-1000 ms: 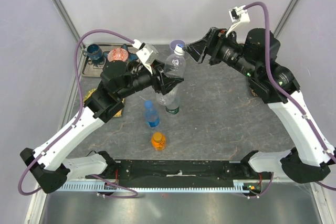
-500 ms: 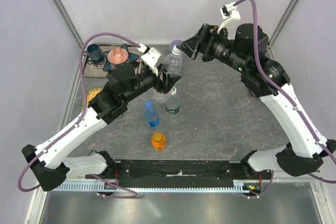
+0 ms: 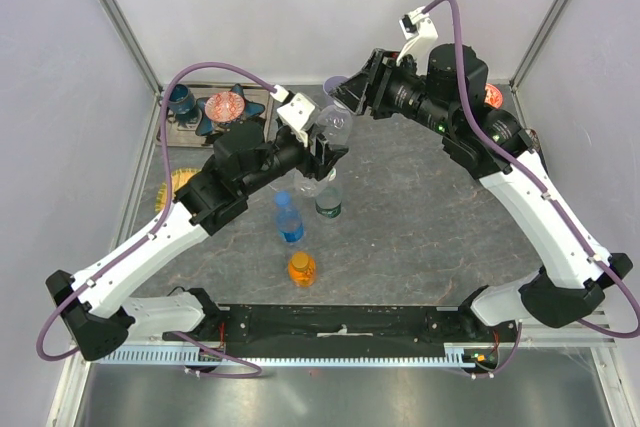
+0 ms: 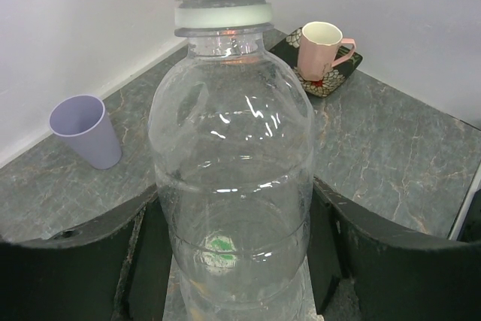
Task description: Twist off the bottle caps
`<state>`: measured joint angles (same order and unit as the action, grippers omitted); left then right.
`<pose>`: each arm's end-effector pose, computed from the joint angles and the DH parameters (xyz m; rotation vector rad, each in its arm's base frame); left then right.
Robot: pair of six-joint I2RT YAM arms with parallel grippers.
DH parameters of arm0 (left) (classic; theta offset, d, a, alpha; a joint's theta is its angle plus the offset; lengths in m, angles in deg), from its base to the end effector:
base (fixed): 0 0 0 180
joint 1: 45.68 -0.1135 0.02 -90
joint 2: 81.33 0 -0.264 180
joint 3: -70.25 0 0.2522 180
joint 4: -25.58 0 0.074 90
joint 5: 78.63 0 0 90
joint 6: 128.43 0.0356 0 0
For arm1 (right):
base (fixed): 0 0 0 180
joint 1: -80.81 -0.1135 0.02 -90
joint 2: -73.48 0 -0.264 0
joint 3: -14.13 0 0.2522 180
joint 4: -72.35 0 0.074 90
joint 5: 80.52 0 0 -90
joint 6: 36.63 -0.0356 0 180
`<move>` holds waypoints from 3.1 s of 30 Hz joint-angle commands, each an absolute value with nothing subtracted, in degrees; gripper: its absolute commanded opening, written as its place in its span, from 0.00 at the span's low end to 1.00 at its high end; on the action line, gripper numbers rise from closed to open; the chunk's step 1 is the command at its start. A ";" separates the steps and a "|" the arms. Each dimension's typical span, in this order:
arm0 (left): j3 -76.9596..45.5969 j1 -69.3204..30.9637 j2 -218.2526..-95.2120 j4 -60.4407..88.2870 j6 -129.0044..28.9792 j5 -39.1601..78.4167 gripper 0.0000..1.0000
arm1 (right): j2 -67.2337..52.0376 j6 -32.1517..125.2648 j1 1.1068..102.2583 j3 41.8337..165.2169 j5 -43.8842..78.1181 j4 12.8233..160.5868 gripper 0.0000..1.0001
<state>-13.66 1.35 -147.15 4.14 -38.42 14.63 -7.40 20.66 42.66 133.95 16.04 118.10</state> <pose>0.1764 -0.1923 0.4262 0.7082 1.5148 -0.6726 0.2200 0.1780 0.5197 -0.1763 1.7874 1.0068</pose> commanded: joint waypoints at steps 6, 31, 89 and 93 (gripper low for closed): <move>-15.32 1.78 -147.33 5.40 -35.53 14.36 0.30 | -7.38 20.85 42.23 133.19 16.86 115.38 0.47; -23.48 -0.32 -149.95 6.89 -50.19 72.03 0.27 | 4.21 37.46 42.31 126.61 48.92 105.63 0.00; -18.04 -9.03 -150.67 29.42 -72.73 88.72 0.26 | 8.97 30.70 43.90 124.65 46.41 97.53 0.77; -21.55 -8.94 -149.53 10.73 -57.46 72.14 0.27 | 7.48 28.16 43.98 127.90 33.41 102.88 0.79</move>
<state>-17.09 -8.66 -151.78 27.61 -73.52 87.42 8.51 30.61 43.82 123.33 48.28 98.69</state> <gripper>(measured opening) 0.668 0.781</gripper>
